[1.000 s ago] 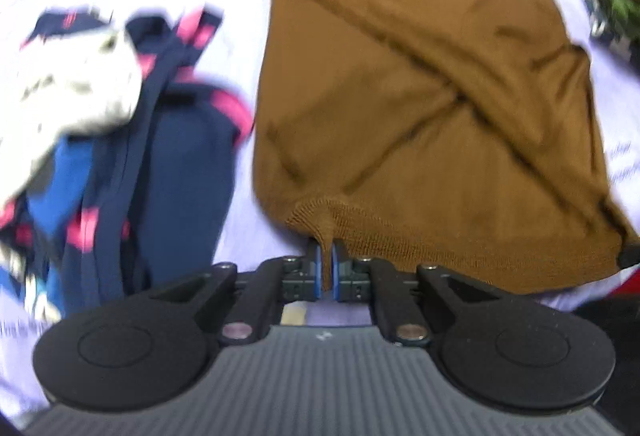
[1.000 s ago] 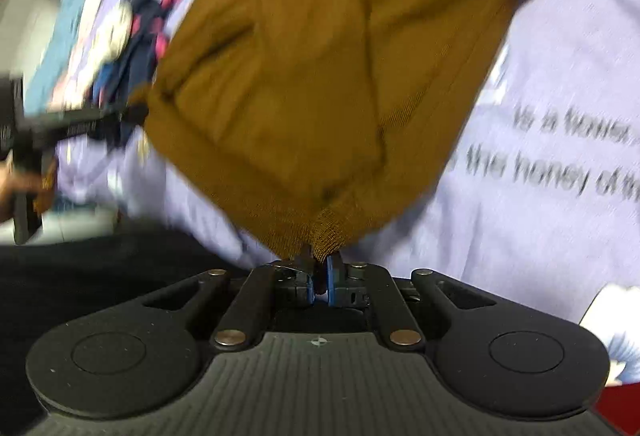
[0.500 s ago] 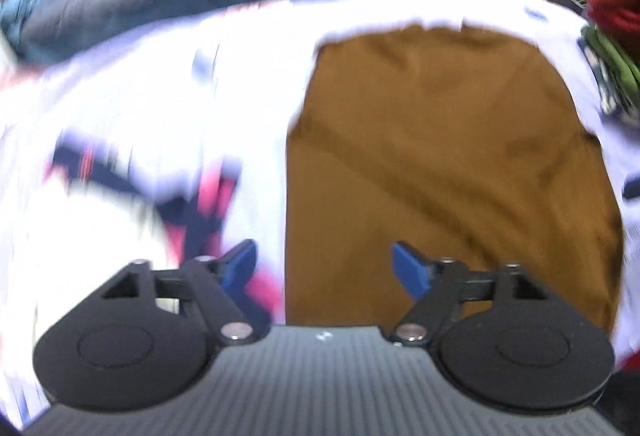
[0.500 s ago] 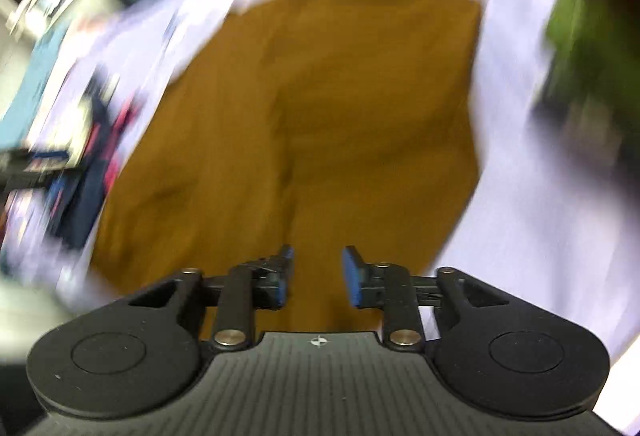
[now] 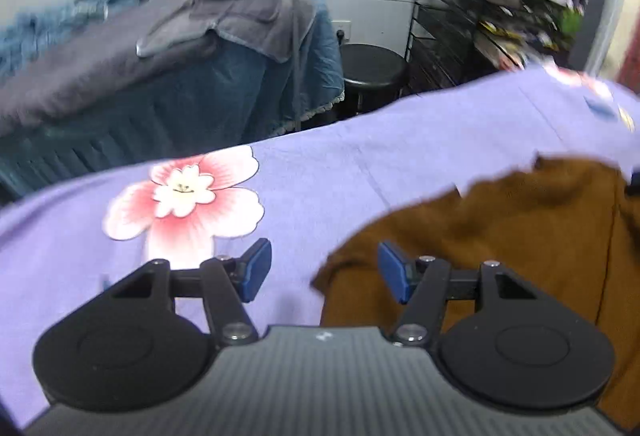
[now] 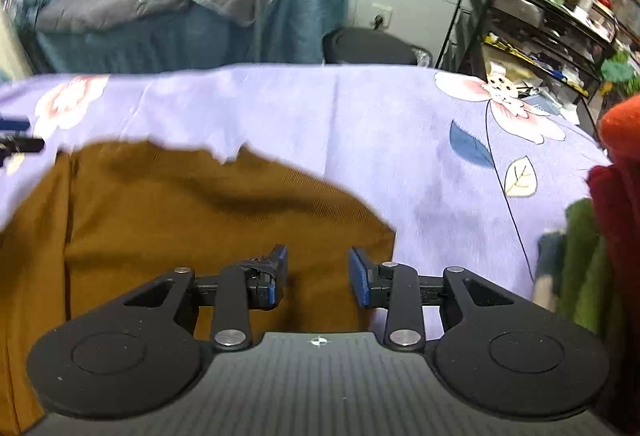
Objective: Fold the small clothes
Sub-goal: 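Fold the sweater over with both grippers, release and withdraw, then grasp the brown sweater edge with both grippers and fold it over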
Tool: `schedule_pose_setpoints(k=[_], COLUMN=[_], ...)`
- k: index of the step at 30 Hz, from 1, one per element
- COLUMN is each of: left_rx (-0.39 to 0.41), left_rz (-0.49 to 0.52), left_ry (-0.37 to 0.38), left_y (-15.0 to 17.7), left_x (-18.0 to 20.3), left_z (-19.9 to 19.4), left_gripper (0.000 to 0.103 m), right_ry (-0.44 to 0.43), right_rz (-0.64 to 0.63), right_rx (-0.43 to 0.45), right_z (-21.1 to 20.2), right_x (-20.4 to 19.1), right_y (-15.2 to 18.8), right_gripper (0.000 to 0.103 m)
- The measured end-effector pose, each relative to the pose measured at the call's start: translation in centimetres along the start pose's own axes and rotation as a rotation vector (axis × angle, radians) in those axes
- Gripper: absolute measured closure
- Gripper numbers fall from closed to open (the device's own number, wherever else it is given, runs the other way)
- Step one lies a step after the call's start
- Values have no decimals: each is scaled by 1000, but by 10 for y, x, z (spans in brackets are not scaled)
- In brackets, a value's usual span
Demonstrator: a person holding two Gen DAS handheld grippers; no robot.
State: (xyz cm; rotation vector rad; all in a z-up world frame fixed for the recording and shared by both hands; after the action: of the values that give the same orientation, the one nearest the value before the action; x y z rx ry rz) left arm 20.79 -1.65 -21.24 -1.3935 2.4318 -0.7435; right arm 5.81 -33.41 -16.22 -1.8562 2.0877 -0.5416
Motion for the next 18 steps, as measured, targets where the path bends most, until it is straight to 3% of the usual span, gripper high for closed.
schedule_pose_setpoints(k=[3,8,10,14,18], left_rx=[6,-57,-108,-121,-112], left_rz=[-9,197,253,354,318], left_ry=[94,190,179,174,147], left_y=[-19,-25,-21,-16,-30], left_x=[-1,39,53,69,65], left_z=[24,58,71,83,89], left_gripper=[47,58,69,73,74], right_ry=[-24,-24,-6,-77,-61], right_rz=[27,-52,-114,-202,-240], right_rx=[4,21,13,-56,-36], right_z=[11,30,40,56,56], right_x=[2,-11,-16,-25,-29], right_y=[-11,-29,-35,-37,-38], right_gripper=[44,44,43,37,32])
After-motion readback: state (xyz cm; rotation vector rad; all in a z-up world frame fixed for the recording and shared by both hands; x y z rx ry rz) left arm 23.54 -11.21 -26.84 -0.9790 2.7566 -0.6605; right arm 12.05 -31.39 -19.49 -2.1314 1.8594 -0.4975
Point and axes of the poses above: each gripper's, at about its wrist camera, not at the fingertips, and z roughly the way its jaws point, x to its right, y to its underside, the point moved 6 cm from there along z, roughly the way its jaws point, and after that the axes turned 8 degrees about -x, right-handed, at the moved point
